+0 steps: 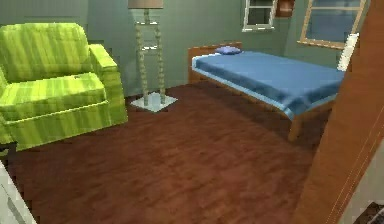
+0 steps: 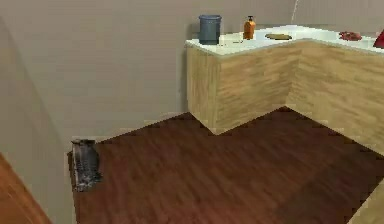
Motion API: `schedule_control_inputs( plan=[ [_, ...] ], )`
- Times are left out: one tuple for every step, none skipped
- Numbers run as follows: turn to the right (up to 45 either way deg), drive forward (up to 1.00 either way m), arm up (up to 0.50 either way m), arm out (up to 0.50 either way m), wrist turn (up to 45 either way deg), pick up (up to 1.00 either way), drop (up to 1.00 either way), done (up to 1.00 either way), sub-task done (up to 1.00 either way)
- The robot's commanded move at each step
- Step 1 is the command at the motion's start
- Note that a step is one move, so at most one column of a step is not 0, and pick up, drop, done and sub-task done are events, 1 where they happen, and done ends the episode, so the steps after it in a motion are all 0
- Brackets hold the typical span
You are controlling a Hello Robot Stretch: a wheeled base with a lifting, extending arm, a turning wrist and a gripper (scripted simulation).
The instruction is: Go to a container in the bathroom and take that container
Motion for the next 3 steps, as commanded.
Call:
schedule_control_inputs(
  plan=[
    [-24.0,0.00,0.00,0.00,0.0,0.00,0.00,0.00,0.00],
    [0.0,1.00,0.00,0.00,0.0,0.00,0.00,0.00,0.00],
    [-9.0,0.00,0.00,0.00,0.0,0.00,0.00,0.00,0.00]
  ],
)
